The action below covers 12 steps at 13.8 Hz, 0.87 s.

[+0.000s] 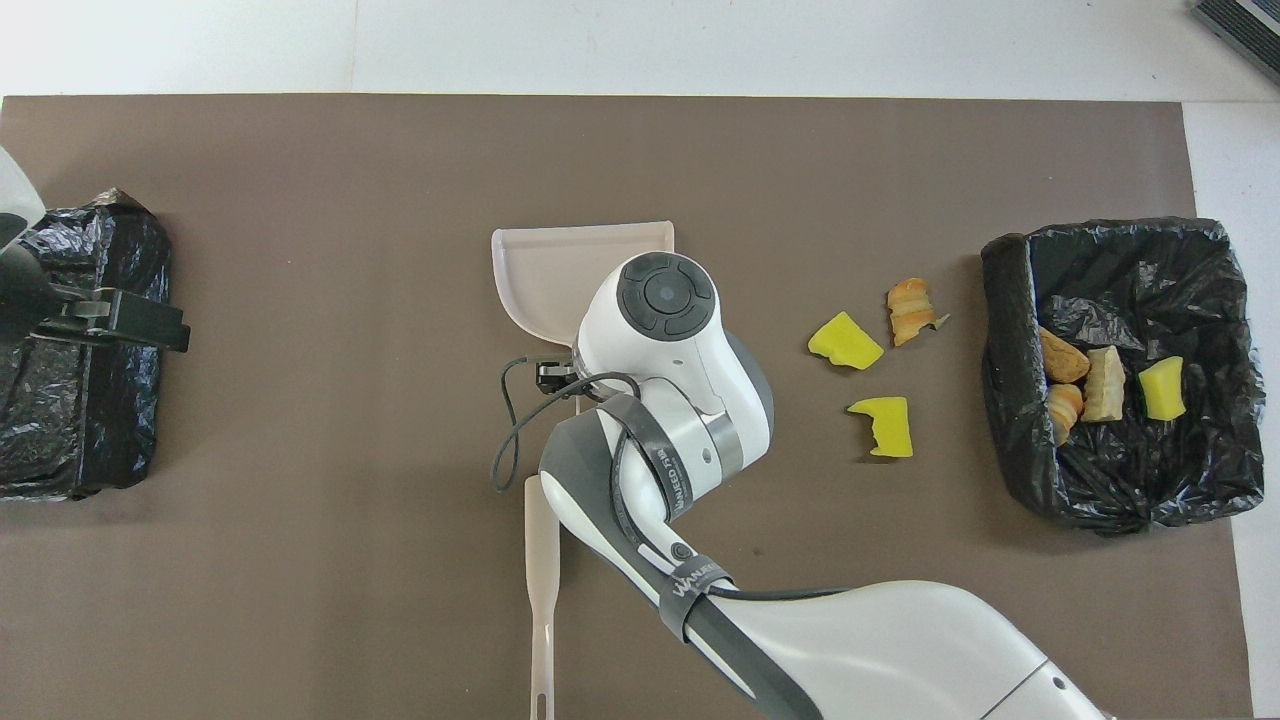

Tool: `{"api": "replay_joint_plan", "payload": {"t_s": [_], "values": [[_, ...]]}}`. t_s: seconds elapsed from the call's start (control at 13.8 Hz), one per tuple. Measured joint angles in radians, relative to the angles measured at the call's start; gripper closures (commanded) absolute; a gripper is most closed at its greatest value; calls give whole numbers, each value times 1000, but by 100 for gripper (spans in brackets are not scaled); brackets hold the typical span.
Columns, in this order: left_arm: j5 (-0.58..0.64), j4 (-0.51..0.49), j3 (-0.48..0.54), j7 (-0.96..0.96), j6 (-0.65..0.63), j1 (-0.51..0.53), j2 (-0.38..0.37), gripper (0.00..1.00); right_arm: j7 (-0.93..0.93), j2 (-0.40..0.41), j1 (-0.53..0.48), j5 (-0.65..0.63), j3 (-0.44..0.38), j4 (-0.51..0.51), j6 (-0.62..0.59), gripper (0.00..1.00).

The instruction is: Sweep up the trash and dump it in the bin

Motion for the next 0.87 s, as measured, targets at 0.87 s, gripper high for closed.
{"api": "replay_joint_plan", "payload": {"t_s": [0.87], "values": [[0,0,0,0,3,0,0,0,203,-321,188,95,22,-253,-286,30]]}}
